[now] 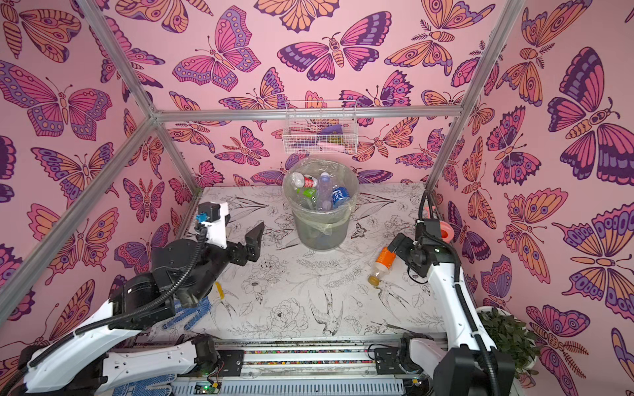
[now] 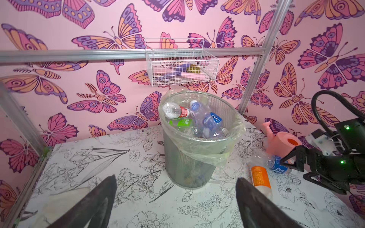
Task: Throw the plastic bottles in the bin
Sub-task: Throw the plastic bottle into the trash bin, then pick up the plastic bottle from the middle-right of the table.
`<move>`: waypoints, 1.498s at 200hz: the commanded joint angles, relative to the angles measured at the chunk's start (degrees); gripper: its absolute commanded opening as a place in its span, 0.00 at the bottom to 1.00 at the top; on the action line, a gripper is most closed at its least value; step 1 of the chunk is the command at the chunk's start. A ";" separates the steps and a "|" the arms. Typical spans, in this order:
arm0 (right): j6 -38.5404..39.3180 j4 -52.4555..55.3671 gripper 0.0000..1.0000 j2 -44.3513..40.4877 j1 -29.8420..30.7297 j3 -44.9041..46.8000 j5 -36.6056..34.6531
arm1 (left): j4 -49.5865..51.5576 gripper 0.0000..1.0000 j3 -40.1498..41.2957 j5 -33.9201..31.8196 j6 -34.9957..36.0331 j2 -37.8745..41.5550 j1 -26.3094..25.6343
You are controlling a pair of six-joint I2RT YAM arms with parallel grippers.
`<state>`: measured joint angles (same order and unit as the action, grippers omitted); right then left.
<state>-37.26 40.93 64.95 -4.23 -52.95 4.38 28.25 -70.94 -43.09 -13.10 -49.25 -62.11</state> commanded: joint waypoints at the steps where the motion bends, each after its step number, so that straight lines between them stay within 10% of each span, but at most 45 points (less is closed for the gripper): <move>1: 0.14 -0.05 0.99 0.53 2.33 1.50 -0.63 | 2.06 0.94 4.00 -2.27 -7.33 1.53 0.90; 193: -0.67 -11.52 0.84 21.96 8.75 -0.95 -4.16 | 15.52 0.93 21.69 2.64 -29.17 10.04 3.18; 299: -0.45 -13.51 0.53 29.06 10.17 -2.03 -5.91 | 17.95 0.92 24.49 3.81 -32.79 11.15 3.14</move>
<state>-37.54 27.66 93.49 5.28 -54.39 0.34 44.71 -47.86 -39.83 -44.27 -38.68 -59.24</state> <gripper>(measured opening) 0.587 0.926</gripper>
